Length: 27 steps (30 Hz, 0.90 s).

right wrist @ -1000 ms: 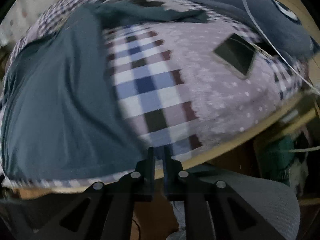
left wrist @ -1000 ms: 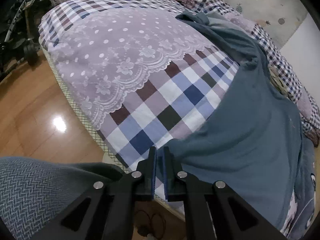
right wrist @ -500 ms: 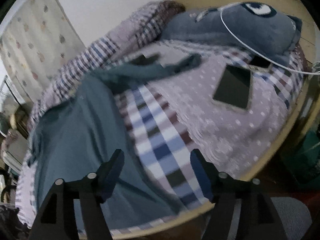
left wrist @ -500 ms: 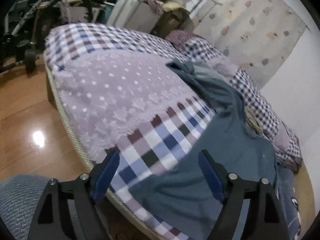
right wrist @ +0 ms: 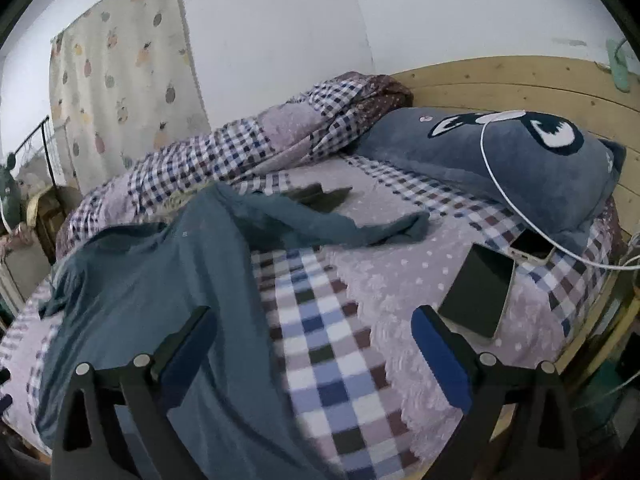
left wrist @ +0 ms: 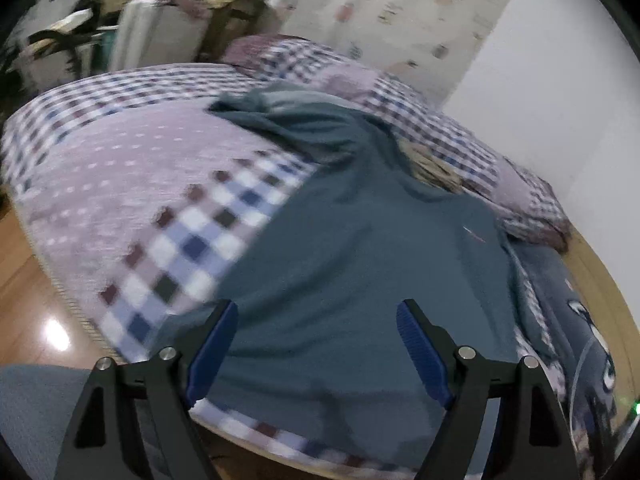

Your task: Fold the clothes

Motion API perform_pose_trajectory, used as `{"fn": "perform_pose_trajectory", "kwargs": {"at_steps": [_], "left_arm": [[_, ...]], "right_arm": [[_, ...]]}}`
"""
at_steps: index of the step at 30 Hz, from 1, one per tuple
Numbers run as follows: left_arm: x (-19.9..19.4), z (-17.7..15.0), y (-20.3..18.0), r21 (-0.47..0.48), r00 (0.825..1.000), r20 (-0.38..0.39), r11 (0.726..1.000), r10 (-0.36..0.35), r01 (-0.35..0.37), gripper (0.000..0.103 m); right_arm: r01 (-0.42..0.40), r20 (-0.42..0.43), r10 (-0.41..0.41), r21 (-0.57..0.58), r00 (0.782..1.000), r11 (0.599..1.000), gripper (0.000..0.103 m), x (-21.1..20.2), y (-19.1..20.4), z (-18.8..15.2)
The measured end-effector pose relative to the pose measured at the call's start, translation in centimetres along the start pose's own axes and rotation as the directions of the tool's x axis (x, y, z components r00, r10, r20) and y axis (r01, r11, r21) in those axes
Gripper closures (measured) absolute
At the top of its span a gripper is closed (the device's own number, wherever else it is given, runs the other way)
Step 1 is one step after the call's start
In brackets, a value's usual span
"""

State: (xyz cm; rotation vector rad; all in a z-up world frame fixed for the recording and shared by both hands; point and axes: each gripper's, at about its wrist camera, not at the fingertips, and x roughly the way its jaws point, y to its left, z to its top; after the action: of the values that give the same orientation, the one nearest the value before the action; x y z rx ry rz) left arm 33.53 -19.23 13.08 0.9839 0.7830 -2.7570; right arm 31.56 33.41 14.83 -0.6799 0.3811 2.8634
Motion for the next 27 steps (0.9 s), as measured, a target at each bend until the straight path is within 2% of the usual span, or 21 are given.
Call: {"fn": "perform_pose_trajectory", "kwargs": {"at_steps": [3,6,9,13,15,20,24,27], "left_arm": [[0.0,0.1,-3.9,0.08,0.998,-0.02,0.995,-0.062,0.063,0.017],[-0.5,-0.1,-8.0,0.166,0.992,-0.029,0.978,-0.125,0.128,0.016],[-1.0,-0.5,-12.3,0.256,0.982,-0.045,0.948,-0.185,0.19,0.016],[-1.3,-1.6,-18.4,0.369,0.963,-0.088,0.889,-0.256,0.27,0.016],[-0.9,-2.4,-21.2,0.407,0.955,-0.122,0.864,-0.272,0.298,0.016],[1.8,-5.2,-27.9,0.506,0.932,-0.188,0.783,-0.309,0.362,0.016],[5.8,-7.9,-33.8,0.54,0.906,-0.258,0.727,-0.336,0.424,0.016],[8.5,-9.9,-38.0,0.561,0.885,-0.302,0.684,-0.354,0.466,0.016]], "right_arm": [[-0.006,0.064,0.004,0.026,0.998,1.0,0.002,-0.3,-1.4,3.0],[-0.009,0.136,-0.001,0.076,0.991,0.997,0.001,-0.6,-3.4,6.4],[-0.003,0.191,-0.036,0.203,0.981,0.979,0.001,0.2,-6.7,9.6],[0.036,0.226,-0.113,0.32,0.967,0.947,0.001,2.2,-10.5,12.2],[0.049,0.232,-0.14,0.357,0.963,0.933,0.001,3.6,-12.5,12.4],[0.079,0.172,-0.161,0.406,0.972,0.91,0.001,6.9,-16.4,10.2],[0.126,0.112,-0.2,0.468,0.973,0.875,0.001,8.7,-19.3,9.2],[0.13,0.094,-0.201,0.496,0.975,0.859,0.0,9.6,-20.7,9.4]]}}
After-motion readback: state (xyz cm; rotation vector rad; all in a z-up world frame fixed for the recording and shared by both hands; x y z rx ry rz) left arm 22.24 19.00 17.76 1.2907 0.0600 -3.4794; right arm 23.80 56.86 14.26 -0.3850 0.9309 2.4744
